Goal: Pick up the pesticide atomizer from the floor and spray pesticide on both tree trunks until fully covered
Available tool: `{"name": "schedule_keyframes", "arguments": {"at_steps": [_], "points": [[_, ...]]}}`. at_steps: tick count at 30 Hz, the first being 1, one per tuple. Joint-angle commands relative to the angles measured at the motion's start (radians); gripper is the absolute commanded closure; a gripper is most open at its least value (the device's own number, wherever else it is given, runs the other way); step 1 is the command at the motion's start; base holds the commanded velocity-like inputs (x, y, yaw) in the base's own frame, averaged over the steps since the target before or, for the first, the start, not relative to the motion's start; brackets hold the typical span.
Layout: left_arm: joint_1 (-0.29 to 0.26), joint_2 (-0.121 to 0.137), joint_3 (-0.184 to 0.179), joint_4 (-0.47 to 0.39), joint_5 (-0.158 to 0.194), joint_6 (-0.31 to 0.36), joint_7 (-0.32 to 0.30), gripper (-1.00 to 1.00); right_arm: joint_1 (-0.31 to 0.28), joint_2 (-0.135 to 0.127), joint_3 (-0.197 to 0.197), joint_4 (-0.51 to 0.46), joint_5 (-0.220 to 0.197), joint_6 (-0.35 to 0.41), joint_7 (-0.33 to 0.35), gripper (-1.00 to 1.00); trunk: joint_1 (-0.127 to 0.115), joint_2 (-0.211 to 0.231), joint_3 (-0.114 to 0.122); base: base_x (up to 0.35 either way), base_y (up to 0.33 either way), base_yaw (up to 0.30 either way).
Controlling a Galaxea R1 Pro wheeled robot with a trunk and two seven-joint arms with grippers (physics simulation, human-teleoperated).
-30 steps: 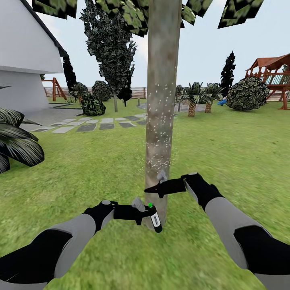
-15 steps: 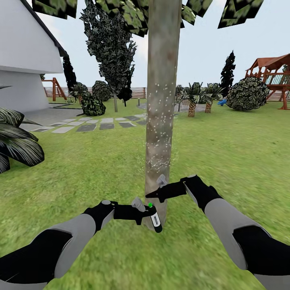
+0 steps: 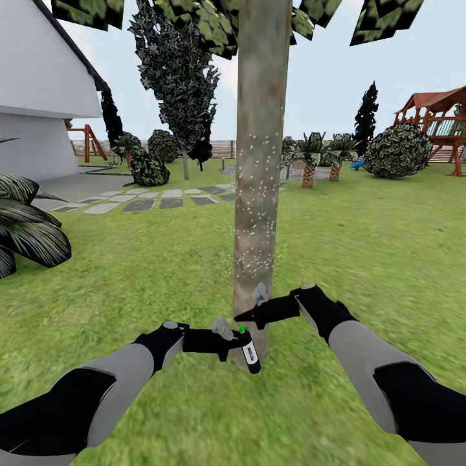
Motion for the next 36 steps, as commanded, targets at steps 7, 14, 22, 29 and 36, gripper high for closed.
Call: {"name": "schedule_keyframes", "arguments": {"at_steps": [7, 14, 22, 29, 36], "points": [[0.000, 0.000, 0.002, -0.001, 0.000, -0.002, 0.003, 1.00, 0.000, 0.000, 0.000, 0.002, 0.000, -0.005, -0.021, 1.00, 0.000, 0.000, 0.000, 0.000, 0.000, 0.000], [0.000, 0.000, 0.003, -0.001, 0.000, -0.002, 0.003, 1.00, 0.000, 0.000, 0.000, 0.002, 0.000, -0.005, -0.051, 1.00, 0.000, 0.000, 0.000, 0.000, 0.000, 0.000], [0.000, 0.000, 0.005, -0.001, 0.000, -0.002, 0.004, 1.00, 0.000, 0.000, 0.000, 0.002, 0.000, -0.005, -0.051, 1.00, 0.000, 0.000, 0.000, 0.000, 0.000, 0.000], [0.000, 0.000, 0.007, -0.001, 0.000, -0.002, 0.004, 1.00, 0.001, 0.001, 0.100, 0.003, -0.001, -0.005, -0.054, 1.00, 0.000, 0.000, 0.000, 0.000, 0.000, 0.000], [0.000, 0.000, 0.007, -0.001, 0.000, -0.002, 0.004, 1.00, 0.002, 0.002, 0.110, 0.002, -0.003, -0.004, -0.058, 1.00, 0.000, 0.000, 0.000, 0.000, 0.000, 0.000]]}}
